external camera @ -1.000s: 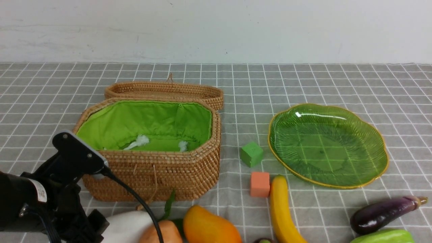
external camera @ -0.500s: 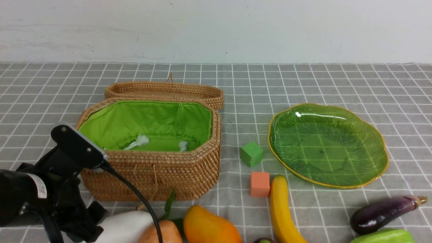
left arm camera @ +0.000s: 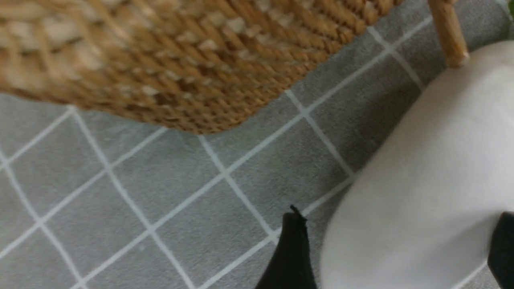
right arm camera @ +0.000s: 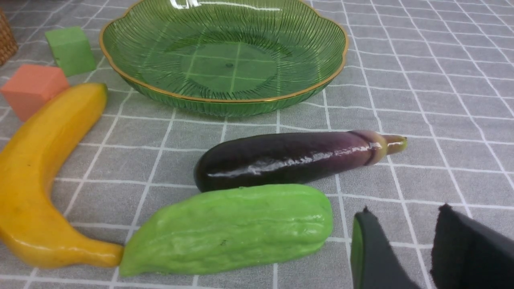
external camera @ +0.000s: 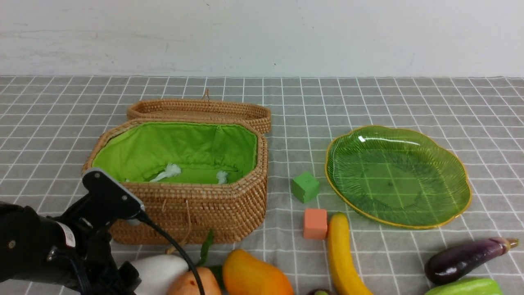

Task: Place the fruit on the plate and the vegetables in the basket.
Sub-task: Take a daikon with your left arm and place it on the basket on the left.

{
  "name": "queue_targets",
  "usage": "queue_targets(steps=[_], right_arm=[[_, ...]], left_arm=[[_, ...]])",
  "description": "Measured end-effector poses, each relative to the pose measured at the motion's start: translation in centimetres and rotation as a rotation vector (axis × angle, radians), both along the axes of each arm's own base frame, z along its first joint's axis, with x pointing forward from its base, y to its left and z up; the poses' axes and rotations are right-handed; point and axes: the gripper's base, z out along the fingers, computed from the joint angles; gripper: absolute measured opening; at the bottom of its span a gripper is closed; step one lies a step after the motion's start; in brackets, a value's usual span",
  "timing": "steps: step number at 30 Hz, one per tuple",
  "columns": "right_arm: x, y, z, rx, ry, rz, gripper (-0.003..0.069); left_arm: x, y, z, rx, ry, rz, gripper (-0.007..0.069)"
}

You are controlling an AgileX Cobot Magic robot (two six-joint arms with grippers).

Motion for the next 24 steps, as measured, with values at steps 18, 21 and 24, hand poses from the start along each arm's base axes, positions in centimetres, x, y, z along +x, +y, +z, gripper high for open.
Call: queue_targets(steps=[18,21,24], right_arm=[[0.0,0.0,0.0,0.0,0.0,0.0,0.0242],[0.0,0.0,0.0,0.0,0.0,0.0,0.0242],[0.0,0.0,0.0,0.0,0.0,0.0,0.0242]], left_arm=[[1.2,-0.7,-3.4,0.017,0.099,-0.055,0.0537],[1.1,-0.7,-3.4,0.019,0.113,-0.057,0.0537],[1.0,-0.7,-3.4,0.021,0.13,-0.059,0.0535]])
